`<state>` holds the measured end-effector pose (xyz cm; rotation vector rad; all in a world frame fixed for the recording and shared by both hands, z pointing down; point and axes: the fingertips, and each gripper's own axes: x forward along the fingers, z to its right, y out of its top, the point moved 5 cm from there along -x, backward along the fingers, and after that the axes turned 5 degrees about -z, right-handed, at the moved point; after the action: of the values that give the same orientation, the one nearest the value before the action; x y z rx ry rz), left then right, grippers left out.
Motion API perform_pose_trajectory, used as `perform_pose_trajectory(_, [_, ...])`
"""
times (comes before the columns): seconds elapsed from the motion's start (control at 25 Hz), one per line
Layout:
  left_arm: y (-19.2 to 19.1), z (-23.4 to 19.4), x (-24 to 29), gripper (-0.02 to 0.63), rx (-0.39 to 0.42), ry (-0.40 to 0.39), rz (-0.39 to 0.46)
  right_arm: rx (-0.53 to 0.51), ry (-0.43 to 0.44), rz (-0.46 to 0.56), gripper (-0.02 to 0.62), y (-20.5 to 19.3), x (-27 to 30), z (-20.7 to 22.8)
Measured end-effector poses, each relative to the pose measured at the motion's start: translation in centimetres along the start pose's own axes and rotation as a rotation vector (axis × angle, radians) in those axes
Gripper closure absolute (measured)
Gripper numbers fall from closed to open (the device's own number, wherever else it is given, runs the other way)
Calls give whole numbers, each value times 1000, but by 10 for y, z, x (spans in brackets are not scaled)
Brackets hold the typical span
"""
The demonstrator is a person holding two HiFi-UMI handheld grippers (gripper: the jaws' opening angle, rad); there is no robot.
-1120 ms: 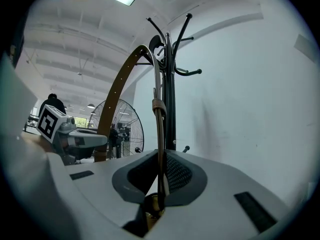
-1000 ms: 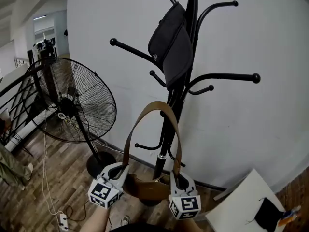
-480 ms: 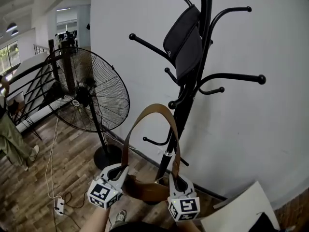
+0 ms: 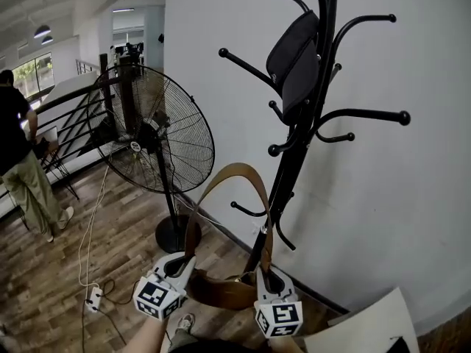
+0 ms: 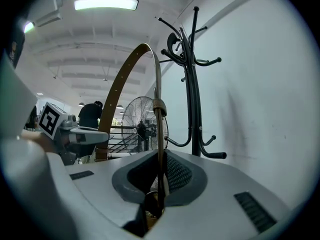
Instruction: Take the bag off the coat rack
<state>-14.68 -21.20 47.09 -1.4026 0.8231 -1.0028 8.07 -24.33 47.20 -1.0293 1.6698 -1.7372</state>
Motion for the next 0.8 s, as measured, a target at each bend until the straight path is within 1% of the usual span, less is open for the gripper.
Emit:
perform_pose_trajectory(0.36, [-26,7,-24,592,-13,52,-35,-1,72,-38,569,-21,-2,-13])
perform_pose_trajectory(0.6, [-43,10,-37,592,-66,74,-67,5,99,-72,569,-37,1,-25])
perform_pose_trajectory(0.8, [-58,10,-50,592,-69,90,-89,11,131,-103,569,-55,1,-37])
